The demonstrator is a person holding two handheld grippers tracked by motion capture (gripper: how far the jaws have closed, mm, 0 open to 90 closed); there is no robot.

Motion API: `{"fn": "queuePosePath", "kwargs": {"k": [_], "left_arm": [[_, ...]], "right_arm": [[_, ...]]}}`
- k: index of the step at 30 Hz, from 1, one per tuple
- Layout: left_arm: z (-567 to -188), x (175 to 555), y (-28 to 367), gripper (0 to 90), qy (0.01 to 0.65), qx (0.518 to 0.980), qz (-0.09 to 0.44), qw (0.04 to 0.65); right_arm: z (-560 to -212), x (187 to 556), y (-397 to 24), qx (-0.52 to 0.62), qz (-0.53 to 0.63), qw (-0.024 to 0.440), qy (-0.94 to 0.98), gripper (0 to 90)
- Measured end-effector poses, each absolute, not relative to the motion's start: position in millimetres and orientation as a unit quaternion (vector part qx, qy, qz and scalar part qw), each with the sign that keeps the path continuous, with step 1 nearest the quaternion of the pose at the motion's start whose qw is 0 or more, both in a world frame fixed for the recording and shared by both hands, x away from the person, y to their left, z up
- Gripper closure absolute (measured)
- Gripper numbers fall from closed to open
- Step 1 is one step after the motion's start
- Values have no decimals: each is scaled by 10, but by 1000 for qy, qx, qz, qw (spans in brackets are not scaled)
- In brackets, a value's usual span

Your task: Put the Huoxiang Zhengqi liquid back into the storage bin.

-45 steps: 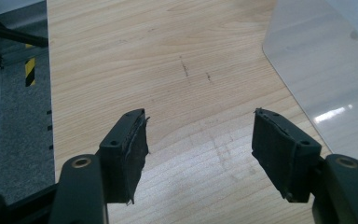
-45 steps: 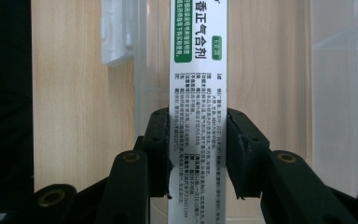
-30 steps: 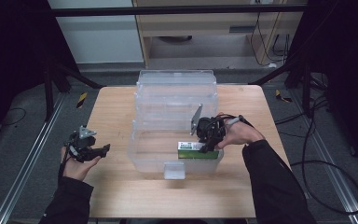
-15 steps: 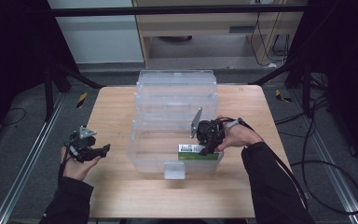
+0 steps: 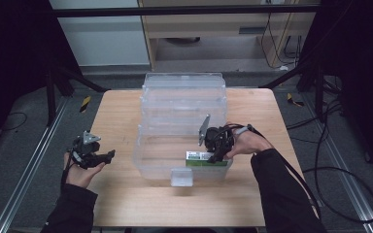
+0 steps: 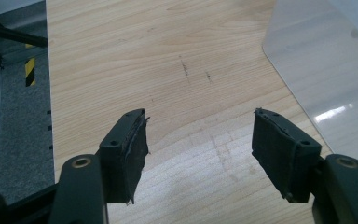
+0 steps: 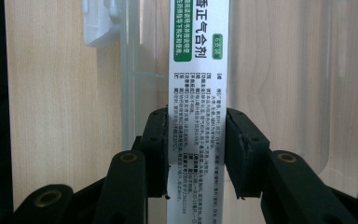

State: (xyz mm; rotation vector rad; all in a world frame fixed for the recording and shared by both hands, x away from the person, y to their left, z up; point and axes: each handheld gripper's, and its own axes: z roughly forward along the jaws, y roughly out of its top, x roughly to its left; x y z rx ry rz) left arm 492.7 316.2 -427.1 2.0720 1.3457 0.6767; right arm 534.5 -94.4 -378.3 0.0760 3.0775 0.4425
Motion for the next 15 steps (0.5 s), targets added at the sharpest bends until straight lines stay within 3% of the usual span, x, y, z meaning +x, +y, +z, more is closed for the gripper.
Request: {"fn": "queuePosePath", "kwargs": {"k": [15], "left_arm": [[-4271, 4928, 3145, 349, 502, 777, 253, 285]], "right_arm": [[-3764, 5331, -976, 39, 144, 13, 989, 578]]}}
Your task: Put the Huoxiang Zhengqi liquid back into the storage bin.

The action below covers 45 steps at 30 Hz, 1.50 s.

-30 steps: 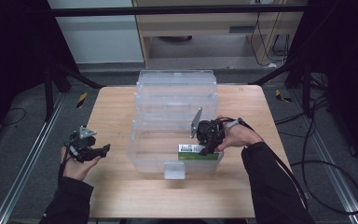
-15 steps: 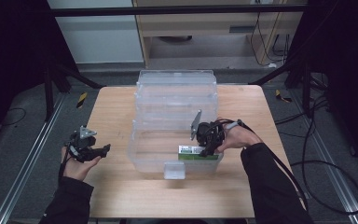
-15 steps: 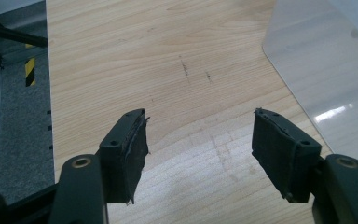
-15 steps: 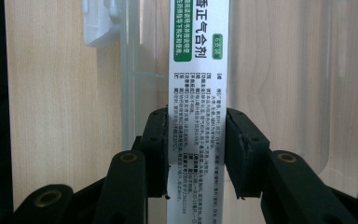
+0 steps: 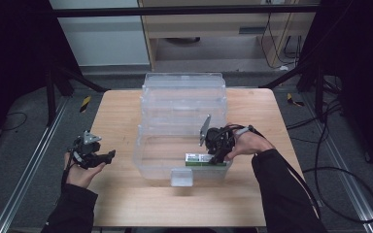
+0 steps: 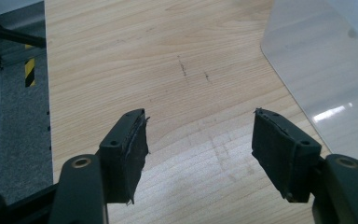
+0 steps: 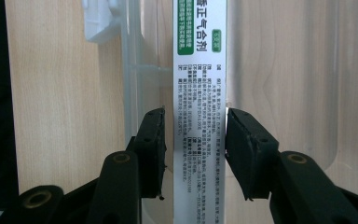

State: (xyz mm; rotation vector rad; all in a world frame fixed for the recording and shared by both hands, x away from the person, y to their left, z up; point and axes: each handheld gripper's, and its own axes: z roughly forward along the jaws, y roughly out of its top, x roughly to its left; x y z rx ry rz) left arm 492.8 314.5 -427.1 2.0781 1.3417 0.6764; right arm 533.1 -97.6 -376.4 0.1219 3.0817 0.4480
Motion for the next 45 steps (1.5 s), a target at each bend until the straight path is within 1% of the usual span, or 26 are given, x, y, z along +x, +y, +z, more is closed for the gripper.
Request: {"fn": "queuePosePath", "kwargs": {"k": [10, 14, 17, 36, 45], "left_arm": [[-4281, 4931, 3143, 349, 502, 777, 253, 282], [-4277, 4929, 3149, 349, 503, 776, 253, 284], [-4272, 4927, 3149, 349, 503, 776, 253, 284], [-4262, 4920, 3142, 349, 502, 776, 255, 284], [-4269, 4923, 3134, 349, 502, 777, 255, 283]], "right_arm": [[-3523, 5294, -1055, 59, 188, 46, 979, 565], [-3425, 5235, -1021, 63, 210, 51, 974, 582], [-3401, 5181, -966, 64, 211, 45, 974, 593], [-3598, 5018, -691, 53, 217, 28, 974, 584], [-3719, 4992, -656, 50, 212, 21, 976, 576]]}}
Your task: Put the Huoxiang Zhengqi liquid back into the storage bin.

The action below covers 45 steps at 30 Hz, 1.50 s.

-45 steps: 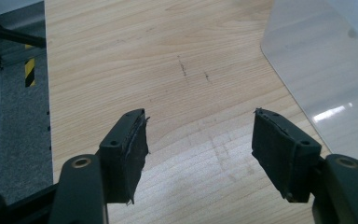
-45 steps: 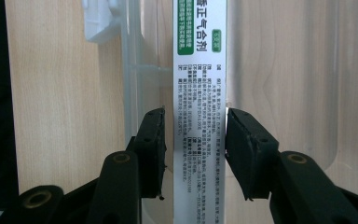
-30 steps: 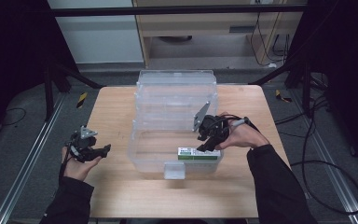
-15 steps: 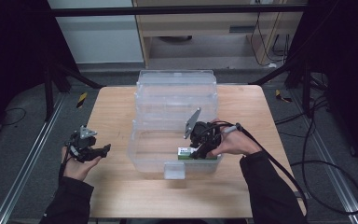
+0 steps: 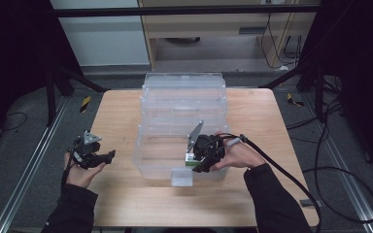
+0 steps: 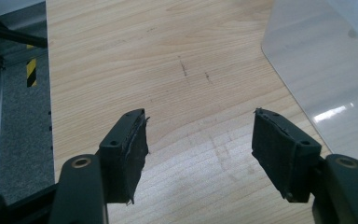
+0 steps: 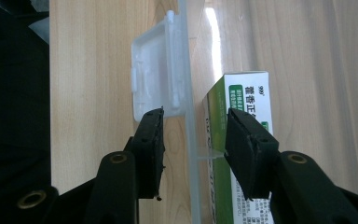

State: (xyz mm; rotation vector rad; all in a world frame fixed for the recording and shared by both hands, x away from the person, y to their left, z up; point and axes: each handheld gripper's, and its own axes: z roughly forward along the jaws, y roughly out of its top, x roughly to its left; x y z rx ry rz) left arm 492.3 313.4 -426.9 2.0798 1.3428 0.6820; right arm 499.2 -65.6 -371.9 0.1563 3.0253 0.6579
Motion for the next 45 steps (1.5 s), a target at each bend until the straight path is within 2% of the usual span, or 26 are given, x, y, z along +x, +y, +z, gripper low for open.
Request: {"fn": "queuePosePath", "kwargs": {"k": [24, 45], "left_arm": [[-4301, 4937, 3108, 349, 500, 780, 252, 280], [-4220, 4911, 3089, 349, 491, 779, 253, 296]], "right_arm": [[-3946, 5009, -575, 50, 197, -2, 979, 606], [-4005, 5021, -552, 42, 197, -6, 979, 695]]}}
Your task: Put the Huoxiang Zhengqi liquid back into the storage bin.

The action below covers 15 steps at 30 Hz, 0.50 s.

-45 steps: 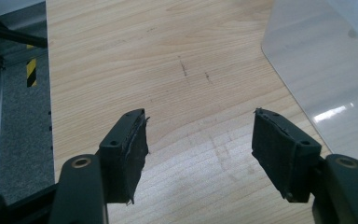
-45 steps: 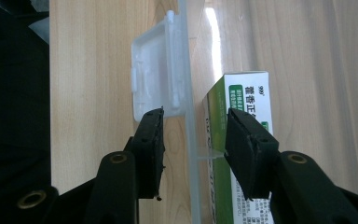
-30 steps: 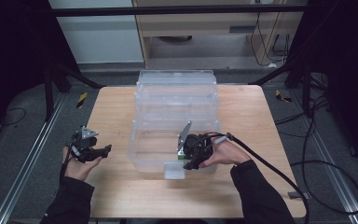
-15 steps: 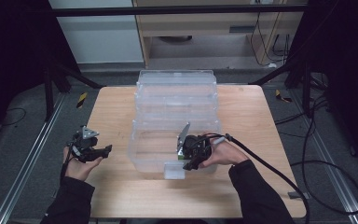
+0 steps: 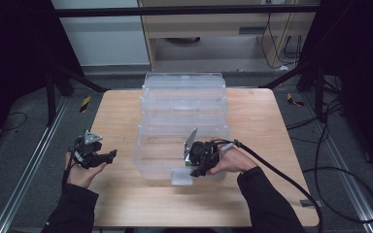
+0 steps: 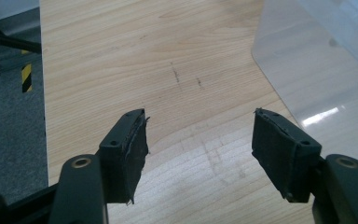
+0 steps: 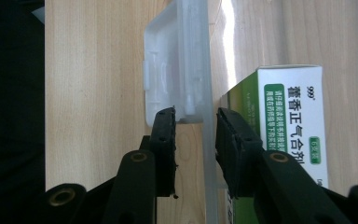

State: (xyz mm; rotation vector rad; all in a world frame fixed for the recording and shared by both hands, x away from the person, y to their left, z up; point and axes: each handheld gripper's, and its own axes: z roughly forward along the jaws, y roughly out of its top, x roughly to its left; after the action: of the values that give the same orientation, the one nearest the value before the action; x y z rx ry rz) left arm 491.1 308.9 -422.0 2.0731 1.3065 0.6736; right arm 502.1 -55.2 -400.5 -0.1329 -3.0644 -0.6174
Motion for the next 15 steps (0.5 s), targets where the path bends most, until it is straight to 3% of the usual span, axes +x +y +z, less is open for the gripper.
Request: {"fn": "queuePosePath", "kwargs": {"k": [15], "left_arm": [[-3899, 4938, 3049, 348, 469, 777, 267, 324]], "right_arm": [[-3988, 5006, -523, -42, -181, 5, -983, 706]]}}
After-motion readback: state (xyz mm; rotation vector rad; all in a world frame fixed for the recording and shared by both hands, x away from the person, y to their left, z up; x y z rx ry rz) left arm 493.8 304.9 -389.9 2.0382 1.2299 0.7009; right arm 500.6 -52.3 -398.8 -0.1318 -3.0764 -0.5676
